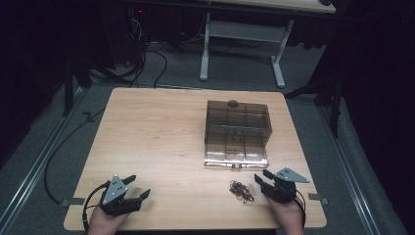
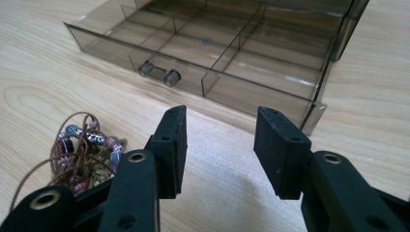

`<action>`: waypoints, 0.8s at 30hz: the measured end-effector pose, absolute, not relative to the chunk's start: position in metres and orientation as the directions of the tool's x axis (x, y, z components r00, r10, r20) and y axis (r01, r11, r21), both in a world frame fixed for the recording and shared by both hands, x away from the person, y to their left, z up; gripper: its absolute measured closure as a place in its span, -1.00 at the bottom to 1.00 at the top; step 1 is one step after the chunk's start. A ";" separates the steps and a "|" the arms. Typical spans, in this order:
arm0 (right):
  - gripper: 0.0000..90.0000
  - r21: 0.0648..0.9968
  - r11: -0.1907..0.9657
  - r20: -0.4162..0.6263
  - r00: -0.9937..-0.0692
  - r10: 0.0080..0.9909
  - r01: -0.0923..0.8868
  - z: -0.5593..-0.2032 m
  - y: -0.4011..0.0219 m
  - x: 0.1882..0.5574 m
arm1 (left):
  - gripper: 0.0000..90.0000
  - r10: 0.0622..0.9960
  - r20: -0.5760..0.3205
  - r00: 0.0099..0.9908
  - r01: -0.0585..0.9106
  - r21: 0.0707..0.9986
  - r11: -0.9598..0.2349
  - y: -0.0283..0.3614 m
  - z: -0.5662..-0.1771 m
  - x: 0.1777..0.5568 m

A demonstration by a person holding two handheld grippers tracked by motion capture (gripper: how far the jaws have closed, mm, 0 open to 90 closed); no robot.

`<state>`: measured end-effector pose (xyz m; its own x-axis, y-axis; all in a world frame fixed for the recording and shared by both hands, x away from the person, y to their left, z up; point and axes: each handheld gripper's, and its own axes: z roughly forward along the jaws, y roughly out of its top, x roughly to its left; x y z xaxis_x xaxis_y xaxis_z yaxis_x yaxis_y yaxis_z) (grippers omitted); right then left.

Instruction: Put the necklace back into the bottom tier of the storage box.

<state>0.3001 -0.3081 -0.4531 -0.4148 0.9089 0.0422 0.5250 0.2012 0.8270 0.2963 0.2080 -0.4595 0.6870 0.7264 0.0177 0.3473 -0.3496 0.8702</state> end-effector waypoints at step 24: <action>0.16 0.835 0.185 0.078 -0.445 0.892 0.518 -0.450 -0.311 0.296 | -0.41 0.691 0.044 0.722 0.331 0.854 -0.400 0.203 -0.460 0.296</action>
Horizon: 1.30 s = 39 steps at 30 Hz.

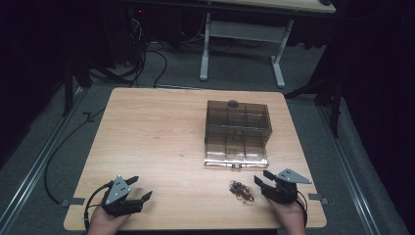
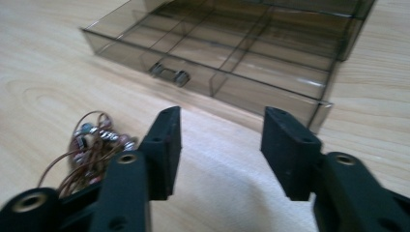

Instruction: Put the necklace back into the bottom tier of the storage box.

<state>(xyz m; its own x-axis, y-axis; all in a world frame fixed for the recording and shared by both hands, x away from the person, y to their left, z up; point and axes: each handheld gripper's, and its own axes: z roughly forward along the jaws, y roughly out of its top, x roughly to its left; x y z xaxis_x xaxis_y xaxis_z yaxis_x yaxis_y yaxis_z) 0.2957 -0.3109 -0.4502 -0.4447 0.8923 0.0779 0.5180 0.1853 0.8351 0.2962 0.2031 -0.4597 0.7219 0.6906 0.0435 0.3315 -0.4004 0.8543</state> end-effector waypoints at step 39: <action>0.19 0.739 0.388 0.026 -0.600 0.800 0.550 -0.457 -0.257 0.283 | -0.41 0.691 0.044 0.722 0.336 0.850 -0.405 0.202 -0.460 0.297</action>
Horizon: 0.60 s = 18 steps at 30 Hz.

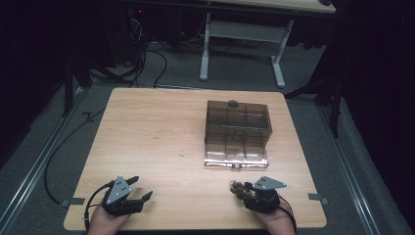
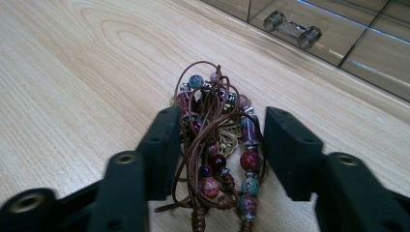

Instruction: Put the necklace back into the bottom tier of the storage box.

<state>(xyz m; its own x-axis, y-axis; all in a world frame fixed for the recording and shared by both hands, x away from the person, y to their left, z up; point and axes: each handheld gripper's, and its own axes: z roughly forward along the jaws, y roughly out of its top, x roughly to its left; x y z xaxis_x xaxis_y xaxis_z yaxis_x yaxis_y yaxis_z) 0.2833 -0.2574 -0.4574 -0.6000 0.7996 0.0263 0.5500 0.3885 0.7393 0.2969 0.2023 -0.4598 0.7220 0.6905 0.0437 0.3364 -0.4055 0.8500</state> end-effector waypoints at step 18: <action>0.61 0.743 0.393 0.021 -0.605 0.796 0.543 -0.457 -0.258 0.282 | -0.40 0.692 0.045 0.721 0.337 0.849 -0.406 0.202 -0.460 0.297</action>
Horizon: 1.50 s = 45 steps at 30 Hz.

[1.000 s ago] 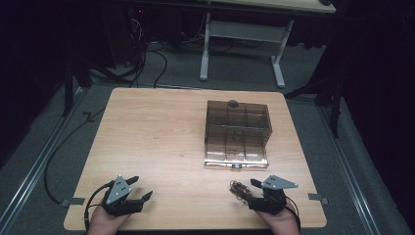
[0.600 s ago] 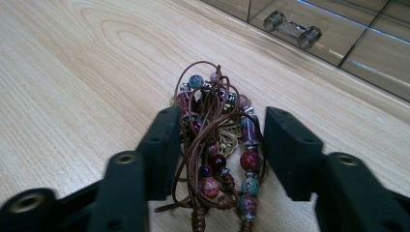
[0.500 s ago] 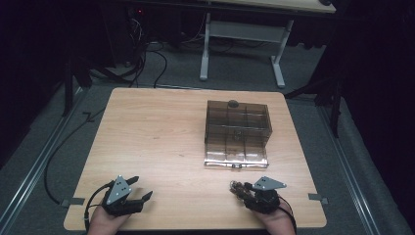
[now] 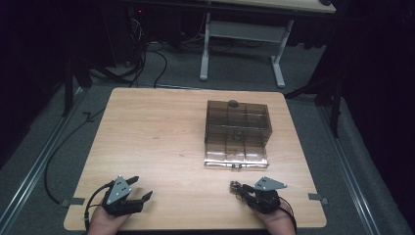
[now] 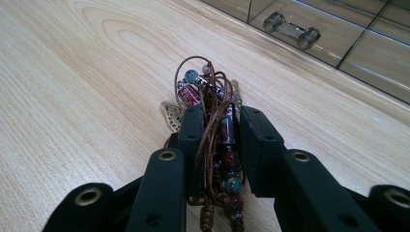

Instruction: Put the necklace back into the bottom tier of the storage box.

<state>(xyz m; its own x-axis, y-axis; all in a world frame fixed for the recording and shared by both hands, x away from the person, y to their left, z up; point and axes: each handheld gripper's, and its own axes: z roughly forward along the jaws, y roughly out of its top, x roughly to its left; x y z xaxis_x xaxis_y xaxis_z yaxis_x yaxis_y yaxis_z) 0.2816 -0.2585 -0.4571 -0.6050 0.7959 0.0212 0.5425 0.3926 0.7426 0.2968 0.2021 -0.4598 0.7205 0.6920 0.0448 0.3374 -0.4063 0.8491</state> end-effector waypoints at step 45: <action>0.81 0.818 0.171 0.097 -0.425 0.900 0.549 -0.434 -0.336 0.251 | -0.40 0.689 0.042 0.723 0.339 0.848 -0.408 0.202 -0.460 0.297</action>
<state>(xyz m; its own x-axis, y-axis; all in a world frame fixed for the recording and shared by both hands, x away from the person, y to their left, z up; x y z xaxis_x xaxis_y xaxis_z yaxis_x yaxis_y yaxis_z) 0.2510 -0.3356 -0.4340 -0.4254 0.8998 0.0973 0.5494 0.1713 0.8178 0.2973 0.2019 -0.4599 0.7234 0.6891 0.0424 0.3386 -0.4075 0.8481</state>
